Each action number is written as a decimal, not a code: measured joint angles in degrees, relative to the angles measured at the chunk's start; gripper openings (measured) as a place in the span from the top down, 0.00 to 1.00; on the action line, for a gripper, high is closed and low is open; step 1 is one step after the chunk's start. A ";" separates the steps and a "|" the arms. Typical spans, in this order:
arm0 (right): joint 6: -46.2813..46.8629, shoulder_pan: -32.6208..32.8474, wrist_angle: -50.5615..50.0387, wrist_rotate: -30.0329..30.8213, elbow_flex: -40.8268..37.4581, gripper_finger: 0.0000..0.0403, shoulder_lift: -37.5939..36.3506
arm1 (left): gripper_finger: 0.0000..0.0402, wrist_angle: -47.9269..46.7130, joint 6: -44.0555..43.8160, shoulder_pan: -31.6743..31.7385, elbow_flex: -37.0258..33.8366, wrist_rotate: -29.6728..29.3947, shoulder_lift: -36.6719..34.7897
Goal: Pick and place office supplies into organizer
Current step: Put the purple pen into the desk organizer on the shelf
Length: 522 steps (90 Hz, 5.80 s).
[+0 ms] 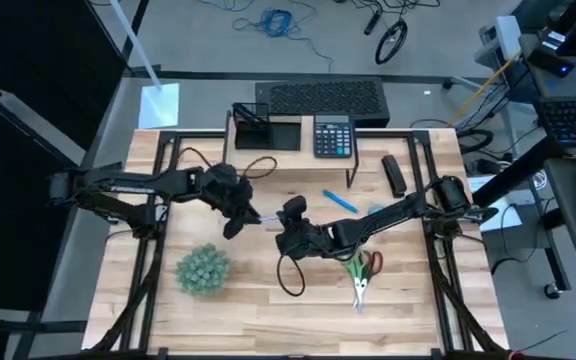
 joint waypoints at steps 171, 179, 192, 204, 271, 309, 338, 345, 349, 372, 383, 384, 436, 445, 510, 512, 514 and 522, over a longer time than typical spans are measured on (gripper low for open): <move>27.90 -9.53 26.94 -13.82 -0.21 0.96 -10.67 | 0.50 30.98 -2.20 4.55 0.00 -16.30 -12.03; 28.00 -9.53 27.11 -15.06 -0.21 0.96 -10.67 | 0.50 31.28 -2.16 4.49 0.00 -16.28 -12.05; 28.11 -9.53 27.14 -15.08 -0.21 0.96 -10.67 | 0.51 31.19 -2.14 4.53 0.00 -16.05 -12.03; 28.11 -9.53 27.13 -15.08 -0.21 0.96 -10.67 | 0.57 31.20 -1.72 4.53 0.00 -15.88 -12.03; 27.29 -9.35 24.44 -15.18 -0.23 0.63 -12.03 | 0.93 31.35 -0.03 4.56 0.00 -15.64 -12.06; 31.96 -7.73 -3.77 -14.84 -0.23 0.43 -27.63 | 0.95 27.69 5.37 11.50 3.27 -19.41 -12.03; 36.34 -4.24 -7.23 -14.95 -4.46 0.45 -29.71 | 0.95 14.75 14.98 20.75 14.31 -27.55 -7.52; 39.30 -4.28 -4.51 -14.95 -8.79 0.45 -29.68 | 0.95 12.46 15.23 22.84 16.54 -27.49 -5.19; 41.69 -4.26 -2.89 -15.00 -11.36 0.45 -29.62 | 0.95 11.73 16.07 23.77 17.32 -27.48 -3.88; 56.42 -0.28 14.97 -15.24 -27.56 0.46 -29.58 | 0.95 11.13 16.36 26.58 18.18 -26.27 2.07; 60.37 2.20 21.23 -15.04 -31.97 0.46 -29.58 | 0.95 11.10 16.38 26.98 18.18 -26.26 4.56; 60.61 2.38 21.47 -14.98 -32.16 0.46 -29.58 | 0.95 11.11 16.38 26.98 18.18 -26.26 4.73; 62.71 3.32 23.56 -14.39 -32.87 0.46 -26.17 | 0.94 8.11 16.42 27.22 18.18 -25.34 7.66; 62.71 3.30 23.84 -14.39 -32.87 0.46 -26.17 | 0.94 7.90 16.42 27.22 18.18 -25.32 7.66; 62.66 3.28 24.21 -14.87 -32.87 0.46 -26.15 | 0.46 3.43 17.99 27.18 21.37 -27.72 4.89; 62.66 3.28 24.24 -14.87 -32.87 0.46 -26.15 | 0.46 3.47 18.02 27.18 21.60 -28.23 4.76; 62.65 3.28 24.25 -14.87 -32.87 0.46 -26.16 | 0.46 3.56 18.17 27.18 21.80 -28.51 4.62; 62.62 3.28 24.25 -14.89 -32.87 0.46 -26.15 | 0.46 3.52 18.91 27.07 21.89 -28.64 3.76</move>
